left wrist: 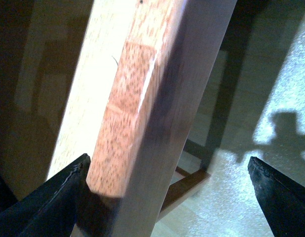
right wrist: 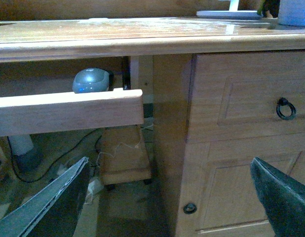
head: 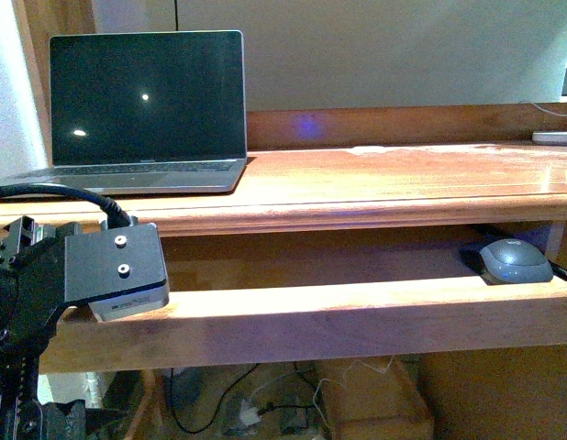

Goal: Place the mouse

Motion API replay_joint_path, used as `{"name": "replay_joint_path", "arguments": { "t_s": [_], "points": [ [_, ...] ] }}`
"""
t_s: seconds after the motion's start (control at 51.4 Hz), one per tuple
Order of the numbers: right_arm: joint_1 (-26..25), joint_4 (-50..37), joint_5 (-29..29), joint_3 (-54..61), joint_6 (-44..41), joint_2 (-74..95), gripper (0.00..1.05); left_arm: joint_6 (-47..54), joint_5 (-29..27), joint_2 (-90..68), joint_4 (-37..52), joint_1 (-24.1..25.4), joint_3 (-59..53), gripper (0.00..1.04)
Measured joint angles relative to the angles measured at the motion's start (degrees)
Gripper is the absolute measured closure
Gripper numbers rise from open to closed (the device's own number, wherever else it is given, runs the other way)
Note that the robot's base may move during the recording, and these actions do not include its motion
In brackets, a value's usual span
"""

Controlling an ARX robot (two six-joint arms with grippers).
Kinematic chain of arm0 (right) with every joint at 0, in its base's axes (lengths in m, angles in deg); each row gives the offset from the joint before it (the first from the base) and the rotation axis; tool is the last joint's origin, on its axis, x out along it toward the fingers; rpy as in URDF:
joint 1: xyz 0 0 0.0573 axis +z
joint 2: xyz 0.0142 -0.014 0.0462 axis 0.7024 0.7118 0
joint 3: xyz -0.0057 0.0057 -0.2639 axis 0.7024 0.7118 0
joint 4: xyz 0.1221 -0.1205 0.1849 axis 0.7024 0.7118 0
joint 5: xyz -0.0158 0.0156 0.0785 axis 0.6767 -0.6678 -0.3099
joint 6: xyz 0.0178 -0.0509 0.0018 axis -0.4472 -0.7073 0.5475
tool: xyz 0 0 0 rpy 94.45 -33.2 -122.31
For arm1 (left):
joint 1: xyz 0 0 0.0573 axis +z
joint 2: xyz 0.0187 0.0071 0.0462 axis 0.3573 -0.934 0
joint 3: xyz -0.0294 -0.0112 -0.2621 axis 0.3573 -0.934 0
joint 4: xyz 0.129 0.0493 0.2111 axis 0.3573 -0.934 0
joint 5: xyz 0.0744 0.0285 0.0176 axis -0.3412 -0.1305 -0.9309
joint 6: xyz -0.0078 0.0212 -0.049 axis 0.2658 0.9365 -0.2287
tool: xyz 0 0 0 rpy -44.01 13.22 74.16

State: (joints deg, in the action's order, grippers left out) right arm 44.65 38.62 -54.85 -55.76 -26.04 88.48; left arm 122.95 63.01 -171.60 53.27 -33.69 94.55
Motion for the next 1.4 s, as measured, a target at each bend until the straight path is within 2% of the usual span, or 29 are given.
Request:
{"name": "replay_joint_path", "arguments": {
  "t_s": [0.447, 0.875, 1.05, 1.4],
  "points": [
    [0.0, 0.0, 0.0, 0.0, 0.0, 0.0, 0.07, -11.93, 0.59, 7.34, -6.03, -8.0, -3.76, 0.08],
    [0.0, 0.0, 0.0, 0.0, 0.0, 0.0, 0.07, -22.32, 0.9, 12.37, -6.32, -15.76, -7.13, 0.08],
    [0.0, 0.0, 0.0, 0.0, 0.0, 0.0, 0.07, -25.62, 1.11, 13.31, -1.84, -15.39, -7.39, 0.08],
    [0.0, 0.0, 0.0, 0.0, 0.0, 0.0, 0.07, -32.98, 3.21, 18.1, -0.31, -13.33, -1.92, 0.08]
  ]
}}
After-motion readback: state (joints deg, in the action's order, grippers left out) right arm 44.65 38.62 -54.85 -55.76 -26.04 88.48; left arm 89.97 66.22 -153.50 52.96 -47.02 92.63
